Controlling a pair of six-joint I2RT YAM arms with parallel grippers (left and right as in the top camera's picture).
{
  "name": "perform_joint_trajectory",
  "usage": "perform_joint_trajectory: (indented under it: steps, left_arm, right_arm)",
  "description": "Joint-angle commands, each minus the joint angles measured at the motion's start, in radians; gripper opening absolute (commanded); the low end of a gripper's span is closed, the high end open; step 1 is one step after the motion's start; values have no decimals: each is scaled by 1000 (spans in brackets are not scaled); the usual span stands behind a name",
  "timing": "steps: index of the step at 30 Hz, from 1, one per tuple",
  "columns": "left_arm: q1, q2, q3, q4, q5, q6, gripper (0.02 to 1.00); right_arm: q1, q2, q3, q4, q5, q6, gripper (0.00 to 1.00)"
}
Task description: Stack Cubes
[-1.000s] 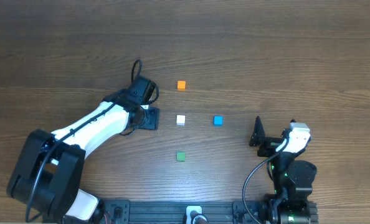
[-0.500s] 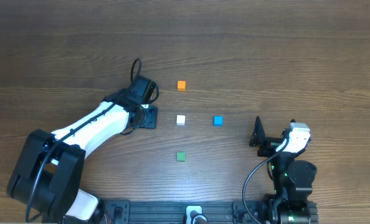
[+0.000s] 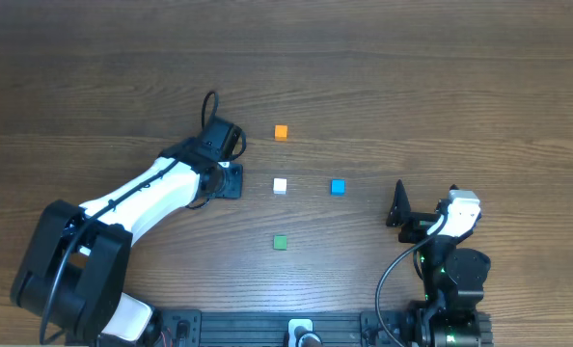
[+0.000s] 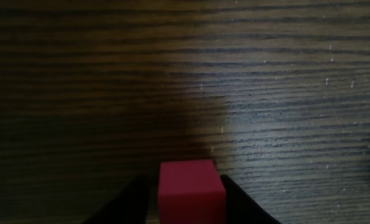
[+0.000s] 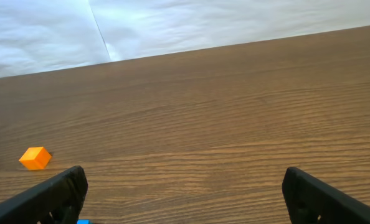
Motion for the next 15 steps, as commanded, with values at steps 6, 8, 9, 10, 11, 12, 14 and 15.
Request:
perform_joint_trajectory:
  steps: [6, 8, 9, 10, 11, 12, 14, 15]
  left_arm:
    - [-2, 11, 18, 3, -14, -26, 270]
    - [-2, 11, 18, 3, -10, -35, 237]
    - [-2, 11, 18, 3, -4, -36, 224]
    - [-3, 11, 18, 3, 5, -36, 213]
    - [-5, 11, 19, 3, 9, -37, 198]
    - [-8, 11, 23, 3, 19, -38, 174]
    - [-18, 11, 34, -2, 21, -60, 148]
    - [-25, 11, 48, -13, 24, -72, 143]
  right_arm:
    - [5, 1, -1, -16, -11, -2, 991]
    - [5, 1, -1, -16, -11, -2, 993]
    - [5, 1, -1, -16, -11, -2, 993]
    - [5, 1, -1, -16, -11, -2, 993]
    - [5, 1, -1, -16, -11, -2, 991]
    - [5, 1, -1, -16, -11, -2, 993]
    - [5, 1, -1, -16, -11, -2, 991]
    - [5, 1, -1, -16, -11, -2, 993]
